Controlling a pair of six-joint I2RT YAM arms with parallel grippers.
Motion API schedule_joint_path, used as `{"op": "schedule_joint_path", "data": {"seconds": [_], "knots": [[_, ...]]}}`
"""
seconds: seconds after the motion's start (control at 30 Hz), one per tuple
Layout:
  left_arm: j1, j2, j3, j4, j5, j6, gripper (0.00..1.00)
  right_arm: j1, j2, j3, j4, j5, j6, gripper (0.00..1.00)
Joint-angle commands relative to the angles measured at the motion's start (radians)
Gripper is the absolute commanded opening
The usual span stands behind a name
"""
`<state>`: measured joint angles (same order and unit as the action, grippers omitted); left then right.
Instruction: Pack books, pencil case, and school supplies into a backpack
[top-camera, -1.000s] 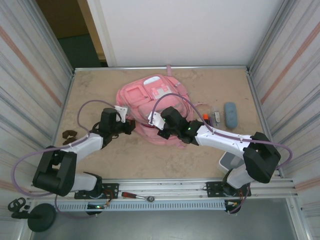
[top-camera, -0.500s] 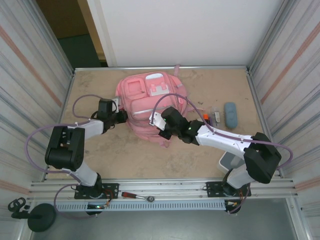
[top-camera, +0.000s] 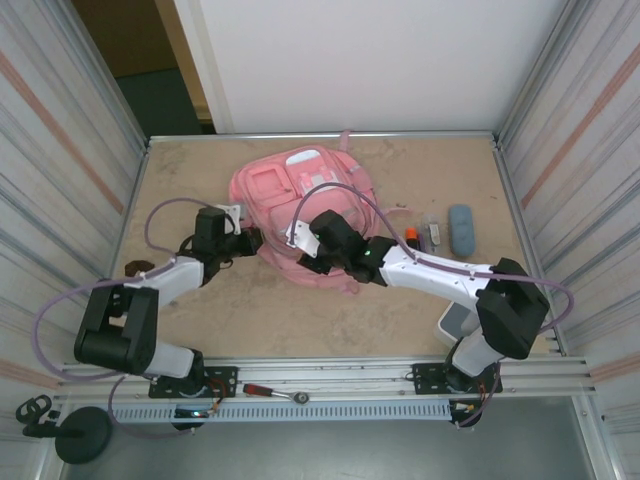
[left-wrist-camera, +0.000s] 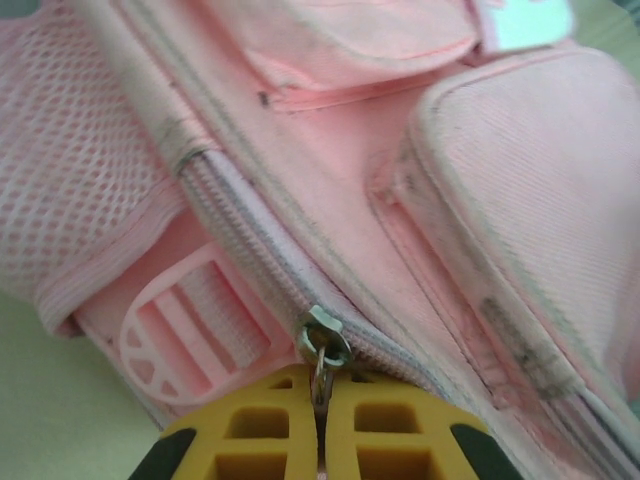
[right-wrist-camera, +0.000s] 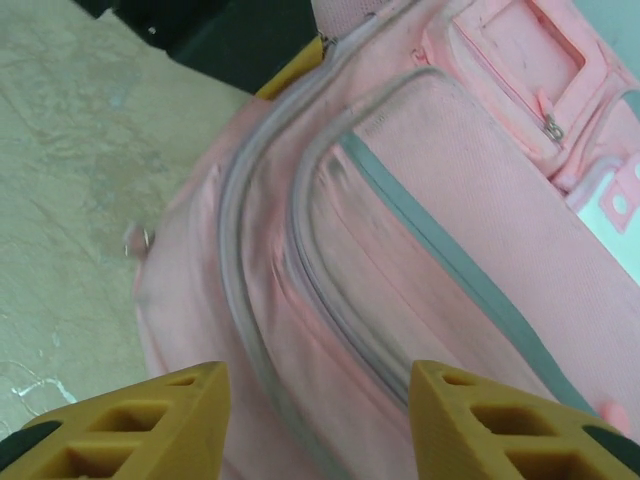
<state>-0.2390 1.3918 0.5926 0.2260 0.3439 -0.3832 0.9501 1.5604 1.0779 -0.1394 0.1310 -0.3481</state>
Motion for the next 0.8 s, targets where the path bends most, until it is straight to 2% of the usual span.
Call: {"op": "schedule_joint_path", "data": {"seconds": [0.0,0.37,0.53,0.6,0.77], "knots": [[-0.020,-0.061,-0.019,-0.020,0.002,-0.002,0.00,0.005,0.039,0.065,0.001,-0.002,-0.008,0.52],[-0.040,-0.082,-0.031,-0.037,-0.016,0.013,0.00,0.003,0.219,0.241,-0.045,-0.054,-0.014,0.54],[-0.041,-0.088,-0.039,-0.036,-0.021,0.016,0.00,-0.005,0.281,0.276,-0.040,-0.024,0.002,0.52],[-0.041,-0.091,-0.044,-0.033,-0.023,0.018,0.00,-0.009,0.296,0.283,-0.040,0.002,0.010,0.47],[-0.034,-0.099,-0.052,-0.040,-0.069,0.034,0.00,-0.008,0.268,0.251,-0.026,0.028,0.033,0.10]]}}
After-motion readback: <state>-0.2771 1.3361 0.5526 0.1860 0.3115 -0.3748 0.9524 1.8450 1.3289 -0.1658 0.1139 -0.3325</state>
